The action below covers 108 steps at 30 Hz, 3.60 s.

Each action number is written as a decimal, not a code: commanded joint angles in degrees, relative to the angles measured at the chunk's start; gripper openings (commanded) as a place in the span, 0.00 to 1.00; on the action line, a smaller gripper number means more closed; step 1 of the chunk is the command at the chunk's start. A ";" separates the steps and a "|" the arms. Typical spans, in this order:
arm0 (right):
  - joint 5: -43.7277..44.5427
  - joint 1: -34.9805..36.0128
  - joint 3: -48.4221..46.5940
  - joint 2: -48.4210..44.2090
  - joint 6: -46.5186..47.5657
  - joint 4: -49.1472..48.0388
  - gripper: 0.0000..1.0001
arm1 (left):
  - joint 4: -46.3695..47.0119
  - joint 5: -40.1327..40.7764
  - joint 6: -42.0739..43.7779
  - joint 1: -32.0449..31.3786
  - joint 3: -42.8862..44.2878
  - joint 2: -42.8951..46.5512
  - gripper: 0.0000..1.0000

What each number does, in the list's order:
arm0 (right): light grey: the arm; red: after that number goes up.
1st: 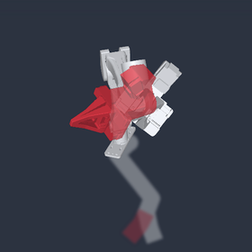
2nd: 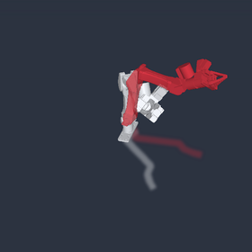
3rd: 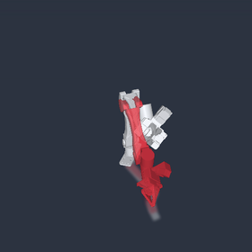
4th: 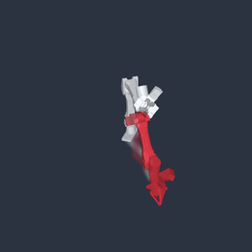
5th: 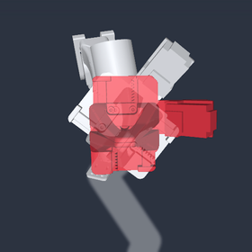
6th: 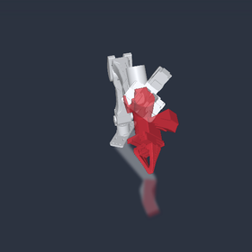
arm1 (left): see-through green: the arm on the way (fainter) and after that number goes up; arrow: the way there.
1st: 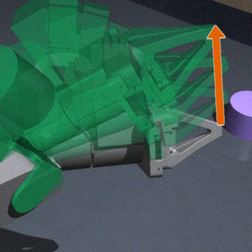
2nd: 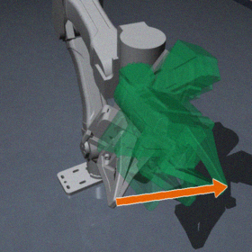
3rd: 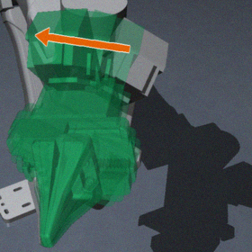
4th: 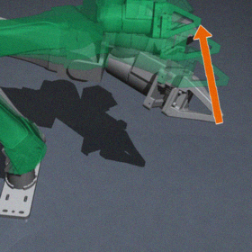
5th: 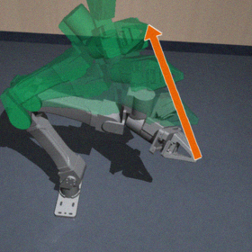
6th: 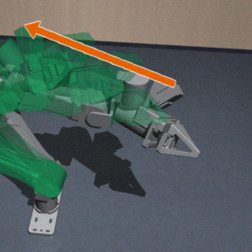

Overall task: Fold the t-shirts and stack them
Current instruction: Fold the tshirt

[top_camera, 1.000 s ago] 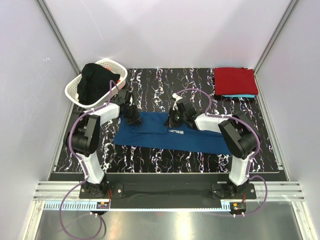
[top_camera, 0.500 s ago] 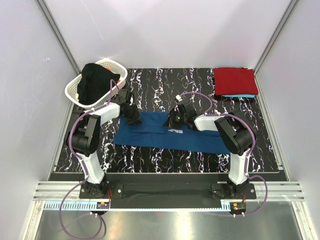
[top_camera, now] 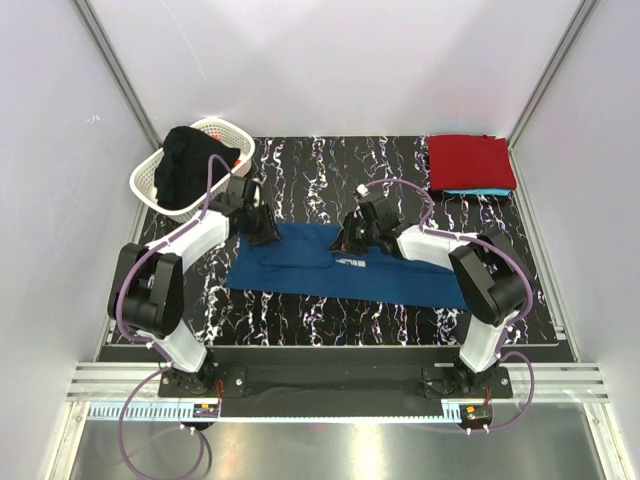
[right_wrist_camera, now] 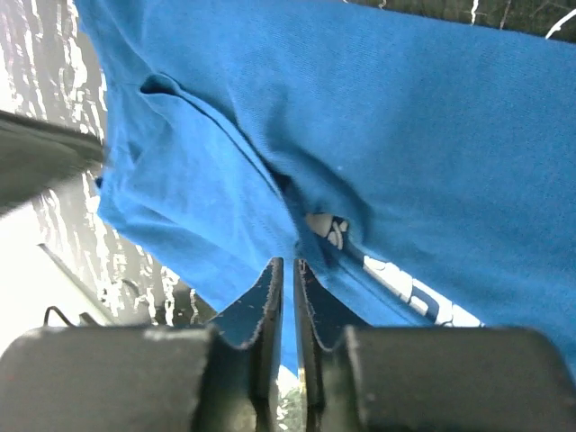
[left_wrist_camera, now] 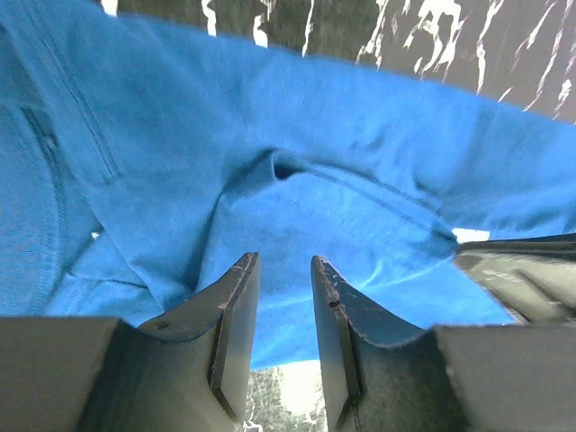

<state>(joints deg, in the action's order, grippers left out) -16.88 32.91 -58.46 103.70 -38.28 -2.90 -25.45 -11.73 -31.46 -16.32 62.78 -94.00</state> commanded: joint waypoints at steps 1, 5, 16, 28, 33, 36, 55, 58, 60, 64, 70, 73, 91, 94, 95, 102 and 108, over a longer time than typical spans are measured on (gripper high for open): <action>0.63 0.14 -2.89 -3.06 -1.62 2.19 0.14 | 1.45 -1.20 0.00 -0.65 -3.72 0.31 0.34; 0.45 0.14 -3.59 -3.68 -2.85 2.46 0.12 | 2.60 -0.14 -0.44 -0.91 -5.83 -0.40 0.34; -7.55 0.84 -2.89 2.98 -5.76 -5.54 0.05 | 3.83 2.23 -0.97 -1.09 -7.85 -1.89 0.34; -5.79 -1.53 -1.92 8.63 -2.85 -4.58 0.03 | 1.65 2.85 -2.46 -0.91 -6.73 -1.54 0.35; -6.14 -1.53 -2.10 6.87 -2.67 -3.96 0.04 | -2.14 4.60 -0.44 0.76 2.24 -1.19 0.36; -6.76 -1.53 -2.19 6.87 -2.85 -4.05 0.04 | -3.02 4.87 0.87 2.69 7.43 -3.46 0.36; -8.43 -1.53 -4.03 -0.51 -4.34 -3.70 0.15 | -5.22 15.59 6.24 6.21 20.00 -21.49 0.20; -7.73 -1.35 -4.21 -3.23 -4.78 -3.35 0.17 | -5.57 14.54 6.68 6.30 21.58 -21.49 0.22; -6.50 -1.44 -4.21 -5.69 -4.78 -2.47 0.17 | -5.57 12.97 6.77 6.38 21.85 -19.92 0.23; -2.37 -1.53 -3.95 -10.00 -4.44 -0.01 0.17 | -5.92 11.64 7.03 5.95 21.42 -15.00 0.24; 6.77 -1.53 -4.30 -17.47 -1.28 11.06 0.25 | -6.36 5.14 7.73 2.27 13.88 -4.01 0.22; 13.09 -2.14 -4.47 -23.35 0.84 17.56 0.27 | -5.49 2.24 6.24 -0.81 8.26 0.12 0.22; 30.15 -26.65 4.58 -29.78 -18.05 39.63 0.32 | 0.31 8.56 -0.44 -4.16 5.16 -12.88 0.21; 32.26 -29.99 5.81 -28.65 -18.67 39.81 0.33 | 1.54 8.48 -1.49 -4.25 5.85 -14.80 0.22; 32.79 -30.53 5.90 -28.21 -18.84 39.90 0.33 | 1.55 8.13 -1.50 -4.25 6.38 -15.60 0.22; 33.22 -31.32 10.46 -22.59 -17.27 32.87 0.31 | 1.37 5.49 -0.62 -4.16 16.56 -23.59 0.22; 35.78 -36.49 16.00 -20.03 -23.67 33.75 0.33 | 0.84 2.06 -2.11 -3.20 26.40 -31.50 0.22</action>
<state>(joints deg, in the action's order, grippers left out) 15.59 0.54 -44.45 83.24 -57.10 31.27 -24.97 -8.40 -32.84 -20.14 86.00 -120.57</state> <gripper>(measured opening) 0.325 0.219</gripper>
